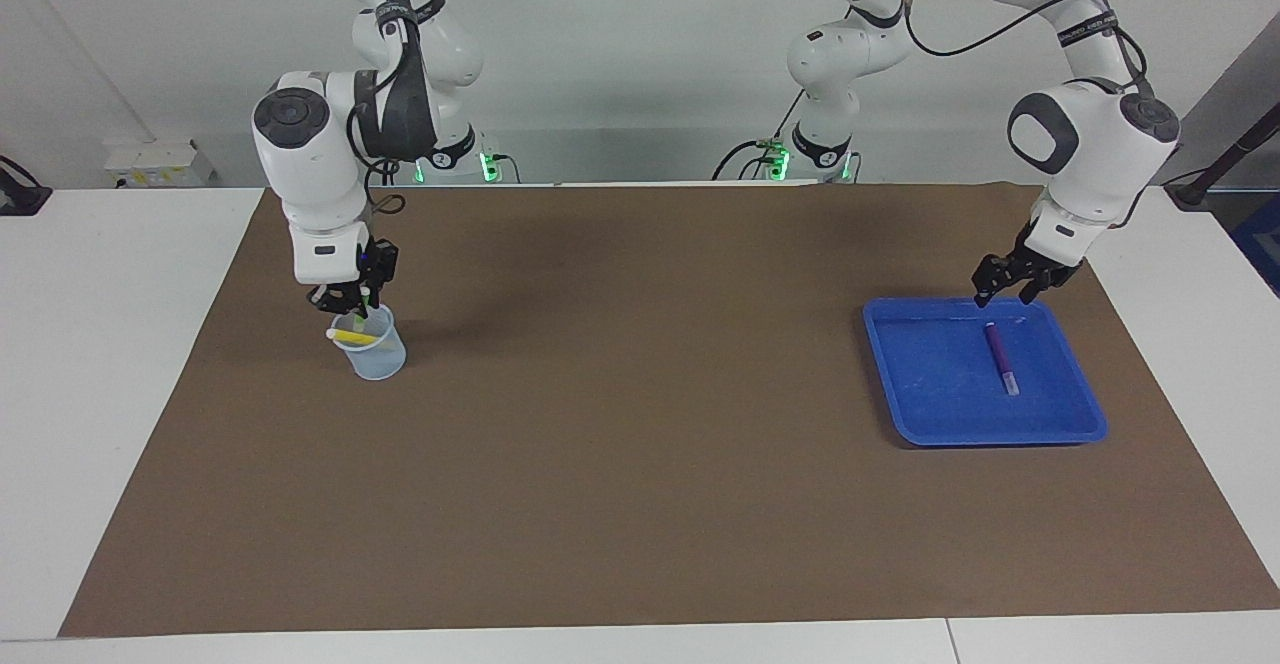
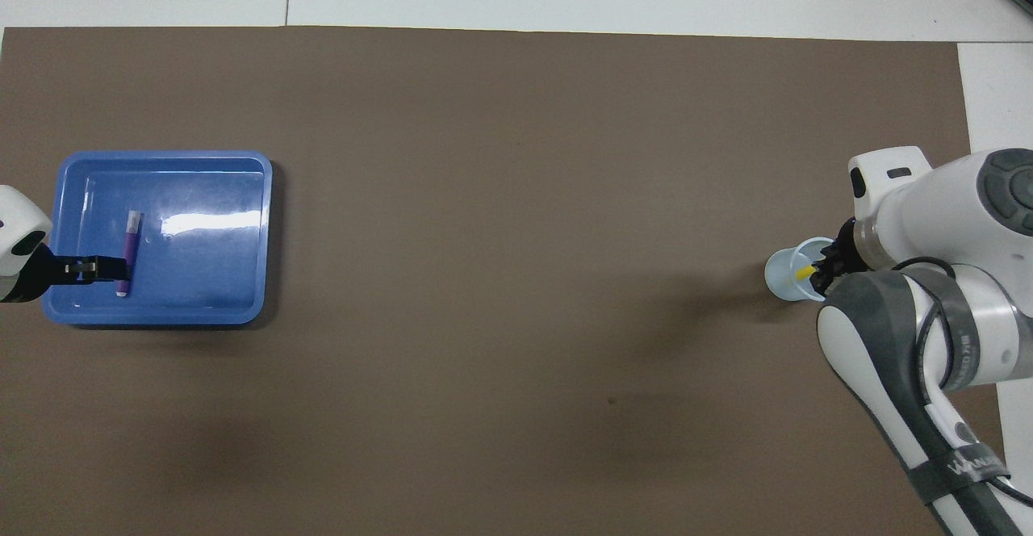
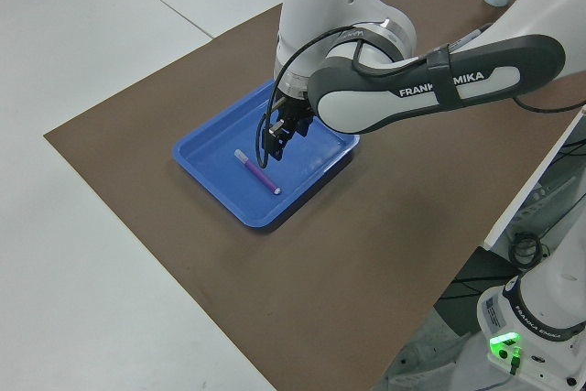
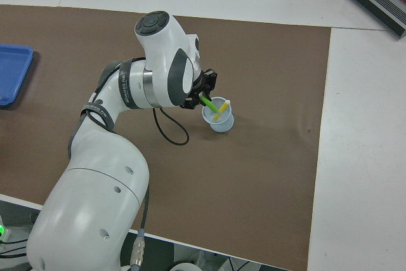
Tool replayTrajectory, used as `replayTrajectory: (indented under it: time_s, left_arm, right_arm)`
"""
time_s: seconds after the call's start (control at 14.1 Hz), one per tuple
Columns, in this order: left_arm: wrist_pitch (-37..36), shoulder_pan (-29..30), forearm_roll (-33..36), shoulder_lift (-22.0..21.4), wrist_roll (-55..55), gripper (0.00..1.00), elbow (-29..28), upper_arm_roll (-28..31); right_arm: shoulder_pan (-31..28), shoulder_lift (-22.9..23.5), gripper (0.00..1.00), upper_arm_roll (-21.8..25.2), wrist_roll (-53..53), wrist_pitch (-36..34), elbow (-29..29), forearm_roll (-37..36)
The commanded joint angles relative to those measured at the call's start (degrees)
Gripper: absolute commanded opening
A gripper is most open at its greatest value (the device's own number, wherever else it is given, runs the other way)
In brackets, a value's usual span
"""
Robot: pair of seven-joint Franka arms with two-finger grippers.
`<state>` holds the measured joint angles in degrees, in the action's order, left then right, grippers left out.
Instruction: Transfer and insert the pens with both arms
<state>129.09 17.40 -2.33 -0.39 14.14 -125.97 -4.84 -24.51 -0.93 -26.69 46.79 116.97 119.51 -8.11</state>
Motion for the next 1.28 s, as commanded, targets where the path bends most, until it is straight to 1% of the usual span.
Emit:
replayTrajectory:
  time_s: [0.0, 0.21, 0.28, 0.43, 0.57, 0.71, 0.92, 1.06, 1.21]
  left_arm:
    - [4.5, 0.7, 1.9, 3.0, 1.7, 0.79, 0.5, -0.4]
    - [7.3, 0.7, 3.1, 5.8, 2.0, 0.79, 1.3, -0.4]
    - [9.2, 0.7, 3.2, 7.2, 2.4, 0.79, 1.4, -0.4]
    - [10.7, 0.7, 3.4, 9.7, 2.8, 0.79, 2.8, -0.4]
    - [11.5, 0.7, 3.5, 12.3, 3.8, 0.79, 4.6, -0.4]
    - [13.6, 0.9, 3.4, 14.2, 5.3, 0.79, 4.9, -0.4]
    - [14.5, 0.9, 3.5, 15.5, 5.3, 0.79, 4.9, -0.3]
    - [15.4, 1.0, 3.5, 16.6, 5.4, 0.76, 4.9, -0.3]
    - [15.3, 1.3, 3.5, 16.8, 5.5, 0.7, 4.6, -0.3]
  right_arm:
    - [-1.1, -1.0, 0.6, -0.9, 0.4, 0.9, 1.1, -0.1]
    - [-0.9, -0.5, 0.72, -1.0, 0.3, 1.3, -0.8, 0.3]
    - [-0.5, 0.2, 0.73, -1.1, -0.5, 1.3, -1.8, 0.8]
    - [0.9, 0.6, 1.0, -1.2, -3.6, 1.2, -3.1, 4.0]
    - [1.3, 0.6, 1.0, -1.3, -8.4, 0.5, -3.7, 6.4]
    - [2.7, 0.6, 1.0, -1.4, -10.9, 0.3, -3.7, 8.3]
    - [3.4, 0.2, 1.0, -1.4, -15.5, -0.8, -3.5, 12.7]
    - [5.4, -0.1, 1.0, -1.4, -21.7, -1.8, -3.3, 16.6]
    - [8.1, -0.2, 1.0, -1.4, -31.5, -1.9, -3.3, 21.5]
